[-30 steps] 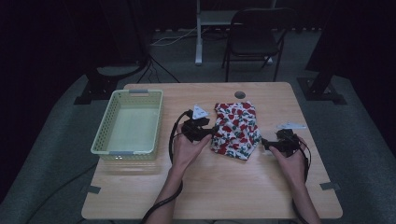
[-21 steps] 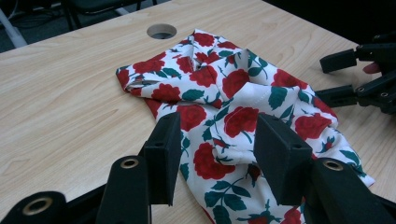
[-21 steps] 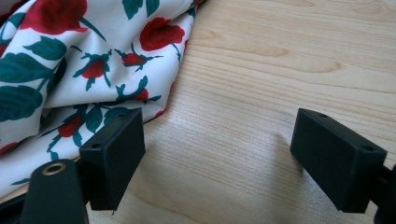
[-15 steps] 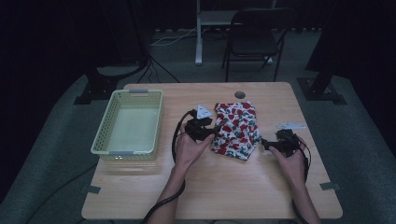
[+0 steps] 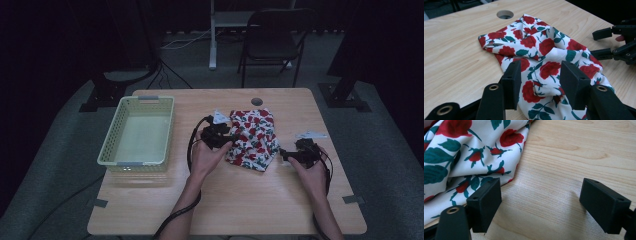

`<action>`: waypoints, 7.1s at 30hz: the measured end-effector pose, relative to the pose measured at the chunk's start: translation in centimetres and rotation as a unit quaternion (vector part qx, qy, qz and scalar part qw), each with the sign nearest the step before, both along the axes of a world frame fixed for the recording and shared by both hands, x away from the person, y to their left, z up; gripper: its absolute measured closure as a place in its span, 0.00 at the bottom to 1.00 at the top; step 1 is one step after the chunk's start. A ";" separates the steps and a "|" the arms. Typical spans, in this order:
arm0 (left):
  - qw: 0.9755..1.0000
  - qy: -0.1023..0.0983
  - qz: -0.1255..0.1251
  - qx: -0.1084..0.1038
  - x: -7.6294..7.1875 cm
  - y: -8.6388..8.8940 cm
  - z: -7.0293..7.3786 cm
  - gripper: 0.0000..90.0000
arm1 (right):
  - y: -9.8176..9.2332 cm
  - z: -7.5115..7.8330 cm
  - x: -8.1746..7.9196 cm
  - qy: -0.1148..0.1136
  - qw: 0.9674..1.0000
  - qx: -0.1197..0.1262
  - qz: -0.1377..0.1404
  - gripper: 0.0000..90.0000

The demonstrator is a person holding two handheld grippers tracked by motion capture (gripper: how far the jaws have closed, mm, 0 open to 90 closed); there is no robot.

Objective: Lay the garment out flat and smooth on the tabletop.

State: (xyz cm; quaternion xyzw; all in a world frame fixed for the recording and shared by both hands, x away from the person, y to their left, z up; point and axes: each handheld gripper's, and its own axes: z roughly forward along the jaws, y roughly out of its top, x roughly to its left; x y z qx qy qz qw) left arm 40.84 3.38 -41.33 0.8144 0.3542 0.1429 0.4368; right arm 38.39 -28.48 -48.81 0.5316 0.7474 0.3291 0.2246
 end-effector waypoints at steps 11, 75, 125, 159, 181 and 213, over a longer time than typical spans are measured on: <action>1.000 0.013 -0.002 -0.009 0.8 -0.5 -0.7 0.59 | 0.0 0.0 0.0 0.000 1.000 0.000 0.001 0.19; 0.996 0.080 -0.041 -0.017 2.2 -2.9 -3.0 1.00 | 0.0 0.0 -0.1 0.000 1.000 -0.002 0.004 0.19; 0.998 0.064 0.008 -0.028 1.8 1.0 -1.7 1.00 | 0.0 0.0 -0.1 0.000 1.000 -0.002 0.004 0.19; 0.994 0.056 0.082 -0.036 0.9 7.0 -0.9 1.00 | 0.1 0.0 -0.1 0.000 1.000 -0.002 0.004 0.19; 0.991 0.044 0.124 -0.036 -0.5 9.2 0.2 1.00 | 0.1 0.0 -0.1 0.000 1.000 -0.002 0.004 0.19; 0.991 0.068 0.115 -0.008 -1.3 8.6 -1.8 0.99 | 0.1 0.0 -0.1 0.000 1.000 -0.002 0.004 0.19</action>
